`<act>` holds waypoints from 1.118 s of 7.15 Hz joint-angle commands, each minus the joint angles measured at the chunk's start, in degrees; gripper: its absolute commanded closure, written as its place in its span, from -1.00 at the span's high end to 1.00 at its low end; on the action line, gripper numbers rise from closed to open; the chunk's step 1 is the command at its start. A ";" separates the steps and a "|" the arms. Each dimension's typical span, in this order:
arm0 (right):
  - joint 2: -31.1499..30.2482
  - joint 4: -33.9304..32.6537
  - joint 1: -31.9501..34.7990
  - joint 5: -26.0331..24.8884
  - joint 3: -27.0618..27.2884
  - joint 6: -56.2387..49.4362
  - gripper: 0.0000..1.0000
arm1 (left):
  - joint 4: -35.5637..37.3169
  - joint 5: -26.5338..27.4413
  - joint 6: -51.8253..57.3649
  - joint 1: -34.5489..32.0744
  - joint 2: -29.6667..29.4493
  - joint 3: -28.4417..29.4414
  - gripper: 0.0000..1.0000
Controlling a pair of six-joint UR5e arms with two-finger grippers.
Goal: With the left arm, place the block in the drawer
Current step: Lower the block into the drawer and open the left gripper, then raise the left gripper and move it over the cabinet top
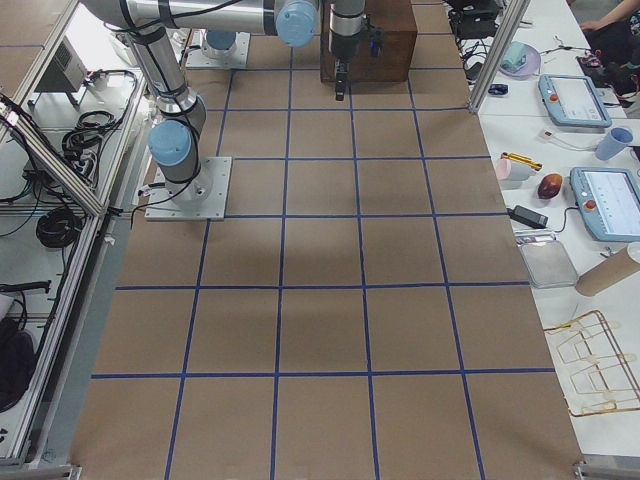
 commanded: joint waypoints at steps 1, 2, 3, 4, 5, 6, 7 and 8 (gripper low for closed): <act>0.00 0.00 0.00 0.00 0.00 0.00 1.00 | -0.70 -0.03 -6.99 -4.26 -0.28 0.69 1.00; 0.00 0.00 0.00 0.00 0.00 0.00 1.00 | -0.27 0.15 -13.80 -7.51 -0.98 1.48 1.00; 0.00 0.00 0.00 0.00 0.09 0.00 1.00 | 0.00 0.07 -18.05 -9.72 -1.51 1.83 1.00; 0.00 0.00 0.00 0.00 0.00 0.00 1.00 | -0.08 0.15 -18.53 -11.74 -1.77 1.75 1.00; 0.00 0.00 0.00 0.00 0.00 0.00 1.00 | -0.09 0.24 -18.53 -13.68 -2.21 1.75 1.00; 0.00 0.00 0.00 0.00 0.00 0.00 1.00 | 0.09 0.50 -18.36 -15.26 -2.91 1.75 1.00; 0.00 0.00 0.00 0.00 0.00 0.00 1.00 | 0.18 0.42 -17.66 -16.06 -3.35 1.75 1.00; 0.00 0.00 0.00 0.00 0.00 0.00 1.00 | 0.18 0.33 -17.48 -16.33 -3.62 1.75 1.00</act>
